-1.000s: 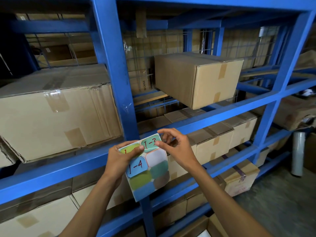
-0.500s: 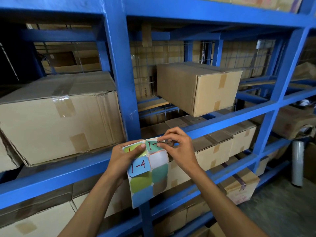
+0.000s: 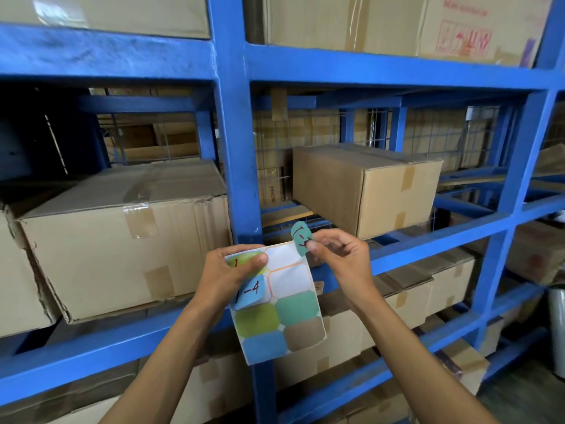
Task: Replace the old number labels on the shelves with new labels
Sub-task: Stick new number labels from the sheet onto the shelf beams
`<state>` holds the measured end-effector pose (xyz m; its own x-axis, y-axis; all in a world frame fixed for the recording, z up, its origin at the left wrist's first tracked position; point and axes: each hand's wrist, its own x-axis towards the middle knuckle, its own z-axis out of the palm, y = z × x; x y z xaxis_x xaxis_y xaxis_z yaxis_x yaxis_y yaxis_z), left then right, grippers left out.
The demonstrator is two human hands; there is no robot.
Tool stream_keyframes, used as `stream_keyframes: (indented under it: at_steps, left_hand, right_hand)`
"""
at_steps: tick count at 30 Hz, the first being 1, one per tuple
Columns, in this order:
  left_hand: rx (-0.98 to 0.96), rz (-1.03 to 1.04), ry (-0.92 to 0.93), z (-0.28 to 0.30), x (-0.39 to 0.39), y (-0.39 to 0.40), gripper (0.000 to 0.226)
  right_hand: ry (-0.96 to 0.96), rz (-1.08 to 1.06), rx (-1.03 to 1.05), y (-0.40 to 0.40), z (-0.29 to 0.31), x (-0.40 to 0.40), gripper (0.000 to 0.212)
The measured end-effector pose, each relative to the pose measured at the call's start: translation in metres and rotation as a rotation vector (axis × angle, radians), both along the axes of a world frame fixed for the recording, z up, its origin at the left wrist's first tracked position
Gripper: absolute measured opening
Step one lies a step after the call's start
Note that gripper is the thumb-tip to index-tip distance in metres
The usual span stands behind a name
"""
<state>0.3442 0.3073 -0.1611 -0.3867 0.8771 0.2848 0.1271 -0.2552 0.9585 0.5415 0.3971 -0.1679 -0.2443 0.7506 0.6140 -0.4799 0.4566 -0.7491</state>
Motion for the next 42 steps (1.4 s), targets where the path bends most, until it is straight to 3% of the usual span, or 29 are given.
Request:
stream_keyframes:
  at_steps: [2,6,9,24,42]
  left_hand:
    - [0.061,0.036,0.056,0.009,0.0,0.003,0.011]
    - [0.169,0.105,0.159,0.032,0.001,0.007,0.016]
    - [0.226,0.134,0.219,0.054,0.005,0.011,0.015]
    - [0.474,0.326,0.56,0.179,-0.002,0.038,0.007]
    - [0.486,0.3,0.582,0.193,-0.031,0.054,0.006]
  right_hand:
    - [0.082,0.061,-0.07,0.003,0.011,0.001,0.012]
    - [0.115,0.113,-0.101,0.014,0.045,0.007,0.012]
    - [0.074,0.053,-0.048,0.025,0.077,0.008,0.023]
    - [-0.064,-0.191,0.264,0.079,0.241,-0.017,0.004]
    - [-0.114,-0.354,0.34,0.114,0.278,-0.046,0.02]
